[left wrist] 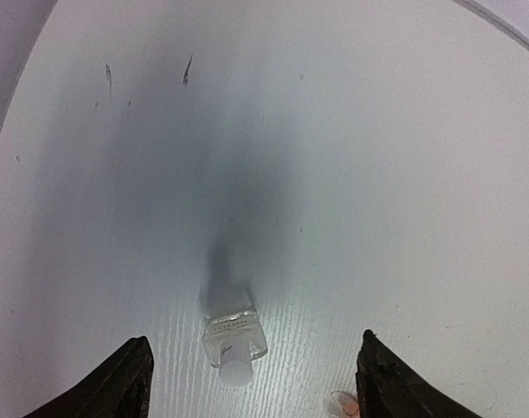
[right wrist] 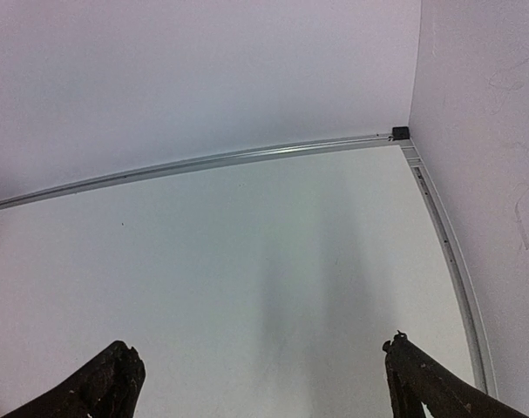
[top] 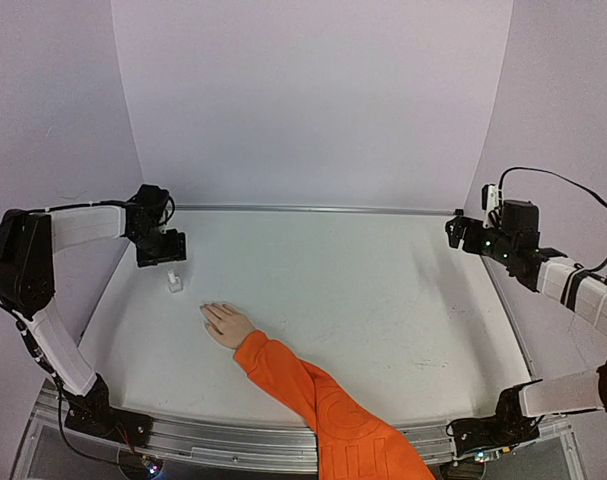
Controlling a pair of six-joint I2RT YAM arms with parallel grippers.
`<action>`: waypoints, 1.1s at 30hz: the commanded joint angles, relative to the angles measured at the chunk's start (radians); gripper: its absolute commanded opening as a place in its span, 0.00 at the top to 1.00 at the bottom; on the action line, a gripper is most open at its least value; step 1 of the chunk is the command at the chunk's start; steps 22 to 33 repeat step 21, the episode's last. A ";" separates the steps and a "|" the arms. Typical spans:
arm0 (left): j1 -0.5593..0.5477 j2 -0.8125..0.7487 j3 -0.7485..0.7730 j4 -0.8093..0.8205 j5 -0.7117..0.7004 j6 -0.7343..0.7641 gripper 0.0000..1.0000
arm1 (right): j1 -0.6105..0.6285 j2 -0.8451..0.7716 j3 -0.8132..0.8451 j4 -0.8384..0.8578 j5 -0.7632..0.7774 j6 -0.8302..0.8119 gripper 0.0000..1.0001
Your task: Paint the nails
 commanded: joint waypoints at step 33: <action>0.008 -0.571 -0.189 0.369 -0.114 0.082 0.02 | -0.002 -0.276 -0.060 0.050 0.102 -0.020 0.02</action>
